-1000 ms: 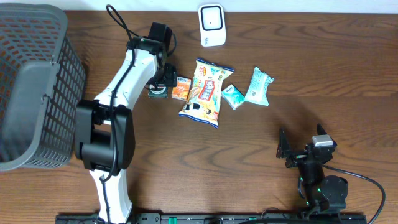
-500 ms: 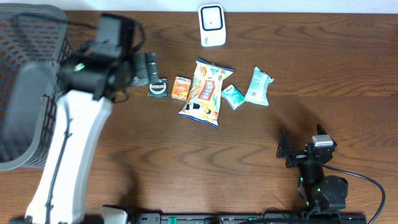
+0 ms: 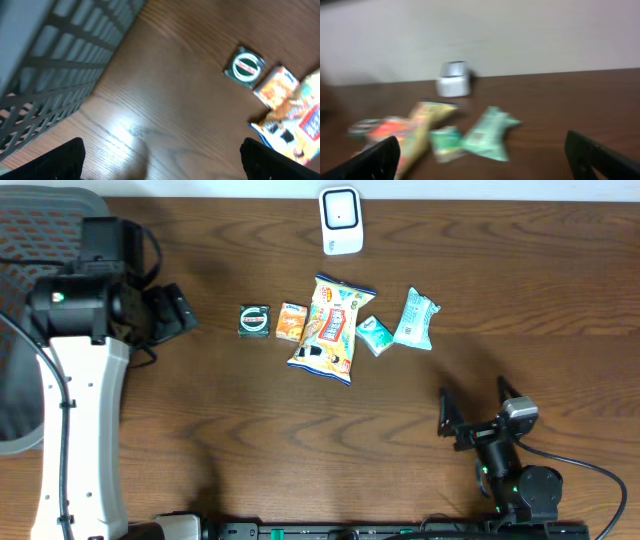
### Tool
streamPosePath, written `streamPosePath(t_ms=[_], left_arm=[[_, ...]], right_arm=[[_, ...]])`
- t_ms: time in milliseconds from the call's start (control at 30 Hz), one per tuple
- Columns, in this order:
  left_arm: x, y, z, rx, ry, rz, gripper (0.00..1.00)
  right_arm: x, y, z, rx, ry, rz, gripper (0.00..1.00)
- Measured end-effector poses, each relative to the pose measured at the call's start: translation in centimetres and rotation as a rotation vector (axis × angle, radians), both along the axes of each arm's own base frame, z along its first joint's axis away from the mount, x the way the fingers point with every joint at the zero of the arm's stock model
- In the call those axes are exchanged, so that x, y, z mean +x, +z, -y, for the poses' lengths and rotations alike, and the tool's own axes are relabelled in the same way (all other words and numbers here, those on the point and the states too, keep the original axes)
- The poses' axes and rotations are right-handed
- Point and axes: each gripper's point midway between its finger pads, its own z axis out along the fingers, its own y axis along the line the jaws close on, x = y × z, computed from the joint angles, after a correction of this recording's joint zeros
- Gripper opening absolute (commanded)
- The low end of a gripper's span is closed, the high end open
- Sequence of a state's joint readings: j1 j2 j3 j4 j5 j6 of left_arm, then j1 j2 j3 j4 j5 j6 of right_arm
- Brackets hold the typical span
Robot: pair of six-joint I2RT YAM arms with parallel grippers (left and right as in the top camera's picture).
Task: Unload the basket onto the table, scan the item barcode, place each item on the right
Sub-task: 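Park the left gripper by the basket and reach the right gripper forward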
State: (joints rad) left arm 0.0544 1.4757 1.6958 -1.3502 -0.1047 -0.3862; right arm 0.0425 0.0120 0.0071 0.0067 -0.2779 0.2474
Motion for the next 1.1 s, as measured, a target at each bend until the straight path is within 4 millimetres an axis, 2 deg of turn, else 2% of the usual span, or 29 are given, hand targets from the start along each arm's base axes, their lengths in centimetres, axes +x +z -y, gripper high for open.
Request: streamPosePath(t_ms=[100,167,233,400,500,667,767,867,967,1100], left_arm=[[-0.2,0.0,-1.3,-0.001,0.055,0.001,0.98],[-0.3,0.0,-1.8,0.000,0.076,0.002,0.98],[-0.3,0.0,-1.9,-0.002,0.083,0.003,0.98],[-0.8,-0.4,-1.5,-0.027,0.082,-0.019,0.98],[-1.0,-0.5,-1.0,-0.052,0.077,-0.029,0.98],[-0.9,-0.5,-0.7,-0.068,0.071,-0.028,0.98],[-0.9,-0.6,-0.7,-0.072,0.070,-0.028,0.98],[-0.9,-0.6,-0.5,-0.079,0.067,-0.028,0.98],[-0.9,-0.6,-0.5,-0.083,0.066,-0.028,0.98],[-0.9,-0.6,-0.4,-0.084,0.066,-0.029,0.98]], right_arm=[[-1.0,0.1,-2.4,0.137,0.151,-0.054,0.99],[-1.5,0.3,-3.3,0.208,0.209,-0.081,0.99],[-1.8,1.5,-3.7,0.267,0.250,-0.062,0.99],[-3.8,8.8,-4.0,0.329,0.336,0.221,0.99],[-4.5,11.1,-3.5,0.359,0.325,0.298,0.99],[-4.6,14.3,-2.8,0.342,0.274,0.311,0.99],[-4.2,16.9,-3.0,0.255,0.251,0.267,0.99],[-3.3,18.4,-3.5,0.153,0.249,0.169,0.99],[-2.0,18.5,-4.0,0.063,0.263,0.016,0.99],[-0.4,17.5,-4.3,-0.047,0.284,-0.220,0.99]])
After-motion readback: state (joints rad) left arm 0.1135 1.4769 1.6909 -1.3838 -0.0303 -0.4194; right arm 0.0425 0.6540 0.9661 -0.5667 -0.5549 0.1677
